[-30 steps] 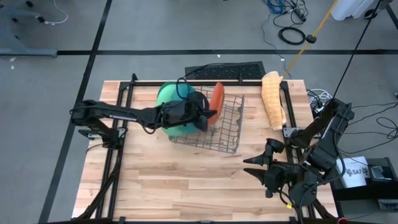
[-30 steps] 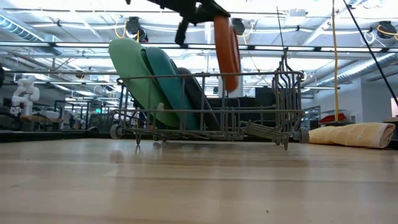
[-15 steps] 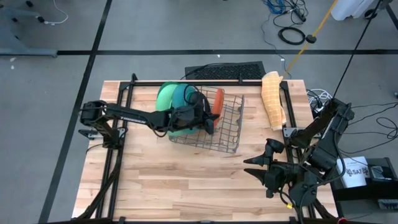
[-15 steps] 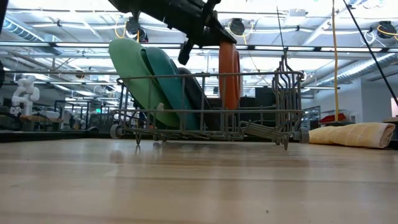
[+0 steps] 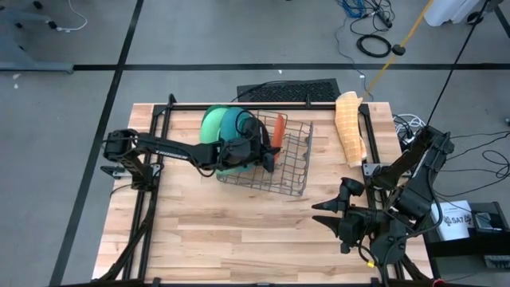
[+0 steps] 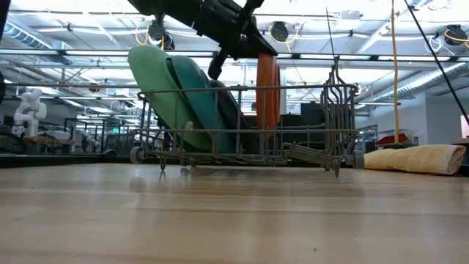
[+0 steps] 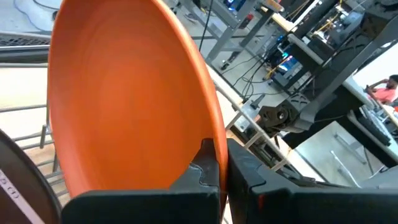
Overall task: Sort dishes
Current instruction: Put the orange plate into the dish rack
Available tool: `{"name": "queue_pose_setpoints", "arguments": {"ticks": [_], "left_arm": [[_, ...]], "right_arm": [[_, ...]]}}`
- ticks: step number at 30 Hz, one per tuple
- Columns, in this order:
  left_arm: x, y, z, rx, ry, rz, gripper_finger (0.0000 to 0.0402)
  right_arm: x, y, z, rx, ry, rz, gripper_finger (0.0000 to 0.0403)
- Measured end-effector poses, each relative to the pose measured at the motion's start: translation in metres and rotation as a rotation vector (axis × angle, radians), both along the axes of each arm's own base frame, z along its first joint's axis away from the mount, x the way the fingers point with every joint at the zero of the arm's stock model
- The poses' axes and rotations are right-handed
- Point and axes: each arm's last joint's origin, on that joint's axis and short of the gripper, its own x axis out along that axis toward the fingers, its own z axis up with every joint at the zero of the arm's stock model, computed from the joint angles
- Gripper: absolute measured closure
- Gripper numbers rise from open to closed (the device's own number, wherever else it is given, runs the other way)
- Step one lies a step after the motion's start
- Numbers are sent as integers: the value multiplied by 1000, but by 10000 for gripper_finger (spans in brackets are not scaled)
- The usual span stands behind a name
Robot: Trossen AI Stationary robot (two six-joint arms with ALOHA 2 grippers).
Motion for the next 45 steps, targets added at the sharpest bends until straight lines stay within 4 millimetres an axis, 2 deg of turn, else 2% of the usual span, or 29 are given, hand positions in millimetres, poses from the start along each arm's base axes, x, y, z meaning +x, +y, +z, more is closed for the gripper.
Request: {"name": "queue_pose_setpoints", "arguments": {"ticks": [25, 33, 45], "left_arm": [[5, -2, -4, -56, -44, -13, 401], [4, -3, -8, -54, 1, -13, 400], [2, -3, -11, -33, 49, -21, 309]], "right_arm": [[0, 0, 0, 9, -3, -3, 271], [0, 0, 0, 10, -4, -3, 271], [0, 0, 1, 20, -7, -6, 271]]}}
